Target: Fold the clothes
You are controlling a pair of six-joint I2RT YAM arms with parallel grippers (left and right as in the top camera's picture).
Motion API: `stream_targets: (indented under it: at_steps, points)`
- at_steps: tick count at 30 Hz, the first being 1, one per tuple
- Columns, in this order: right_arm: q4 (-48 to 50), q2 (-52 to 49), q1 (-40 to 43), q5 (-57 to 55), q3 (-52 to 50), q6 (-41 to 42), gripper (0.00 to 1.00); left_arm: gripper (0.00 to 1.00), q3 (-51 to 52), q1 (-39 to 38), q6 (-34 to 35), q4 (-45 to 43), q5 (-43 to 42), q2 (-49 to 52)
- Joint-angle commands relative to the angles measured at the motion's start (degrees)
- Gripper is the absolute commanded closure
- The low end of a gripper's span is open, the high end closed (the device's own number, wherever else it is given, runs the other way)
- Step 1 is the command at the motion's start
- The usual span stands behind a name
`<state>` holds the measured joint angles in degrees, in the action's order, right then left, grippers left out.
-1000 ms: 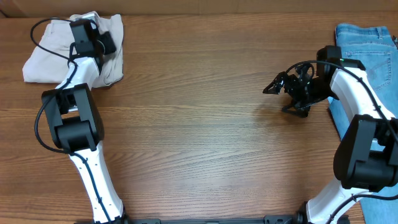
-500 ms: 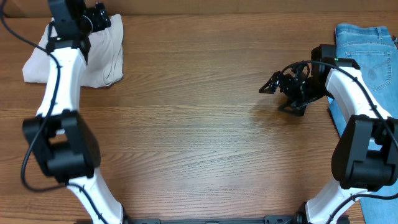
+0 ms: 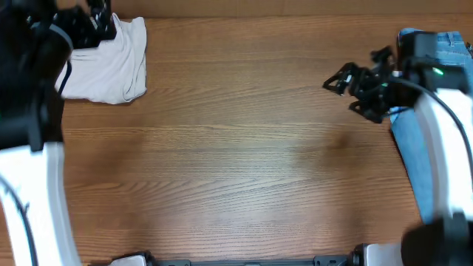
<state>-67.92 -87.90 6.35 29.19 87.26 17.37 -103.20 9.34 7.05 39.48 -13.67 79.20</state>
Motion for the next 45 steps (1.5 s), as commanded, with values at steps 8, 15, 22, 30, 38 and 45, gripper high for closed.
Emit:
stream_targets:
  at_steps: [8, 15, 22, 30, 38, 45]
  points:
    - [-8.20, 16.26, 0.09, -12.48, 1.57, 0.22, 0.00, 0.27, 0.28, -0.28, -0.66, 9.16, 3.26, 4.68]
    - [-8.33, 15.98, 0.09, -12.44, -0.59, 0.22, 0.00, 0.96, 0.28, -2.12, -3.10, 6.73, -5.70, 19.69]
    - [-7.28, 15.26, 0.09, -12.48, -1.81, 0.20, 0.00, 0.96, 0.28, -7.15, -3.63, 0.35, 3.43, 34.56]
    - [-7.17, 13.66, 0.09, -12.46, -1.81, -0.24, 0.00, 0.96, 0.26, -8.35, -3.21, -4.76, 11.34, 45.66]
    - [-6.47, 10.73, 0.09, -11.98, -1.81, -0.20, 0.00, 0.96, 0.26, -8.20, -6.12, -6.14, 14.34, 51.32]
    - [-5.46, 8.96, 0.09, -10.05, -1.81, -0.20, 0.00, 0.96, 0.26, -8.15, -5.79, -8.13, 18.18, 53.68]
